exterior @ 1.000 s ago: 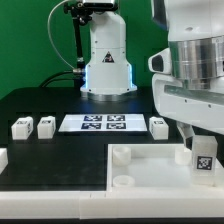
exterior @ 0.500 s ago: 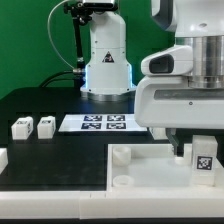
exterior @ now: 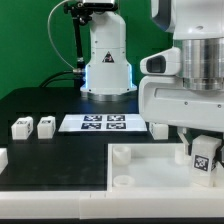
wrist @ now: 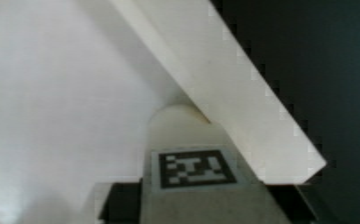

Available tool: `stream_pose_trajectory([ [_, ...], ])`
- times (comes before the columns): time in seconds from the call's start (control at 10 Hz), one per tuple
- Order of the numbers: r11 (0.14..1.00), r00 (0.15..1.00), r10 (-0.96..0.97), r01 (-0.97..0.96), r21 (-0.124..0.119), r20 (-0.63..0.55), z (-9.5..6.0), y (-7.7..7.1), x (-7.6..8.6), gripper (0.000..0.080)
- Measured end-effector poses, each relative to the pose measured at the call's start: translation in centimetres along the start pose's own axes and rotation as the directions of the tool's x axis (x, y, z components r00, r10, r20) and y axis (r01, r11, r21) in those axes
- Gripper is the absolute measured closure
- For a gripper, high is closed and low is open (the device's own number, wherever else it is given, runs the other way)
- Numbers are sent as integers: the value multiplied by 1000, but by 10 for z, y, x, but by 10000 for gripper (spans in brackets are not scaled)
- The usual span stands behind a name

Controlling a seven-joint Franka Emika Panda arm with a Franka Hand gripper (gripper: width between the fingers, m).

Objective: Assemble one leg

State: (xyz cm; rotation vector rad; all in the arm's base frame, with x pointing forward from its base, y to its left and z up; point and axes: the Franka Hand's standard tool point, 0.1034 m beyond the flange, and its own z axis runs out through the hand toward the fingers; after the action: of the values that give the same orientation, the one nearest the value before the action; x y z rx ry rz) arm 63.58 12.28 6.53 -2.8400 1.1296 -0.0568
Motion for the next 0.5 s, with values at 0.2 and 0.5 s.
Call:
stream_pose_trajectory([
  [0.2, 927, 926, 375, -376, 11, 44, 1, 0, 4, 504],
  [0.5, 653, 653, 749, -756, 35, 115, 2, 0, 4, 504],
])
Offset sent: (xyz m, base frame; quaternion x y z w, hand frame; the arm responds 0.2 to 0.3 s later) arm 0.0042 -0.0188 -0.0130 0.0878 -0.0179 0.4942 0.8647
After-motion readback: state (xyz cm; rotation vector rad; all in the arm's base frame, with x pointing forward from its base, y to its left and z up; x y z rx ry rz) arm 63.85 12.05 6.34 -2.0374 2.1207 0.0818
